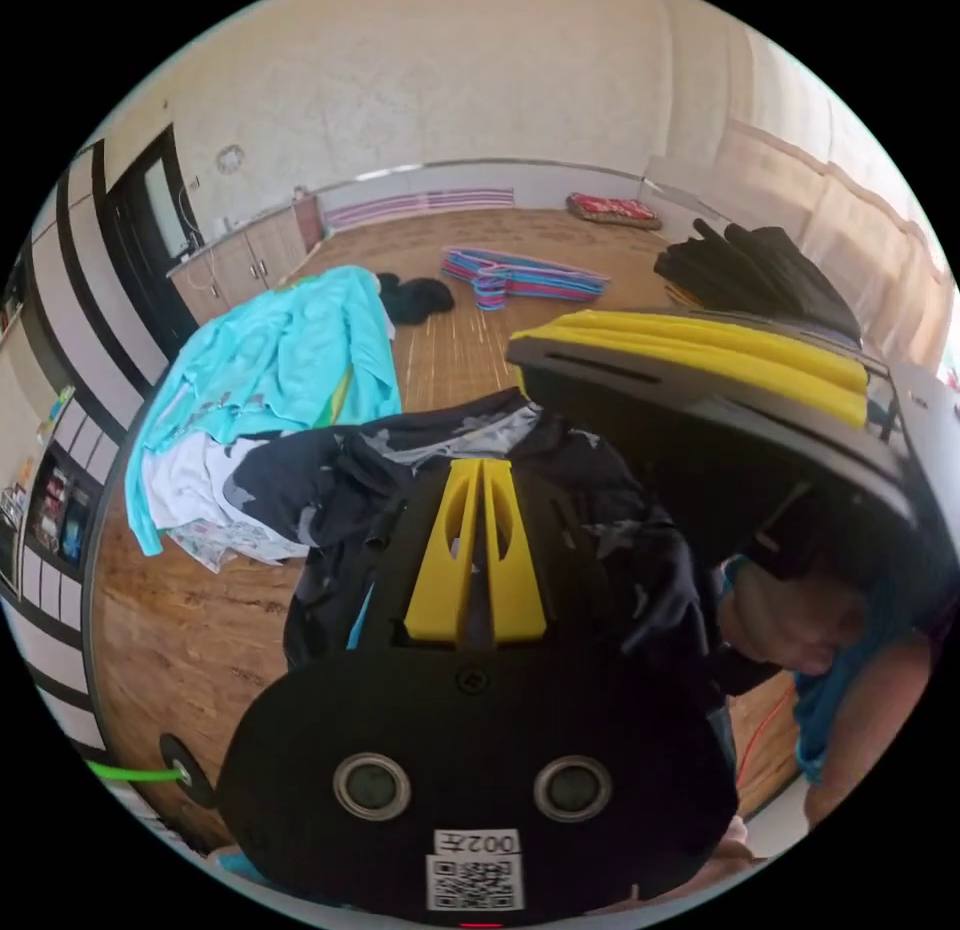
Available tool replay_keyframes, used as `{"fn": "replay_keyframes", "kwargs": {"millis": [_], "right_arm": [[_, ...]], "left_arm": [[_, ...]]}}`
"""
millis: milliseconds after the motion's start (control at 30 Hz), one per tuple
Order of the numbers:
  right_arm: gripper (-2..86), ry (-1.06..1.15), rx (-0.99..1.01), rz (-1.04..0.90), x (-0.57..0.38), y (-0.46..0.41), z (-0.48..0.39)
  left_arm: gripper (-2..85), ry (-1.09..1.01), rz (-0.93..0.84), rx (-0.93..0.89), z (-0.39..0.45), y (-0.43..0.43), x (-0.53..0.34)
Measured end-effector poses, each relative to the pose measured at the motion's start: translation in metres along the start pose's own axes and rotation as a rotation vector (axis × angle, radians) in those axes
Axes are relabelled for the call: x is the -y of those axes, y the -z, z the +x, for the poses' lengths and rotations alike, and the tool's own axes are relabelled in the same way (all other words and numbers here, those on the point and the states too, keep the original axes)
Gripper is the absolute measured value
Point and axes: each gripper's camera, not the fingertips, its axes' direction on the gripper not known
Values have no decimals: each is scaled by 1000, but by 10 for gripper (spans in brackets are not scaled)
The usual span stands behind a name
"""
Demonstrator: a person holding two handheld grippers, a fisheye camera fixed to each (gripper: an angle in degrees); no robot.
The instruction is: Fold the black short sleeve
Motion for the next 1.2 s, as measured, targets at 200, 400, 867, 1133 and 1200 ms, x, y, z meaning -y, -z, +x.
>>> {"fn": "replay_keyframes", "kwargs": {"millis": [200,400,867,1133,1200], "right_arm": [[40,49,-5,-72,-33,-31,41],[111,95,-31,-151,-52,-74,86],[125,25,53,-295,-56,-165,131],[9,48,16,-223,-63,-147,134],[-1,33,-10,-150,-66,-131,138]], "left_arm": [[-10,129,-24,171,-54,-6,5],[-10,133,-23,254,-108,-24,7],[-7,-104,46,-7,-204,-79,5],[124,-253,-23,-234,-221,-118,1],[123,-269,-36,-185,-219,-129,4]]}}
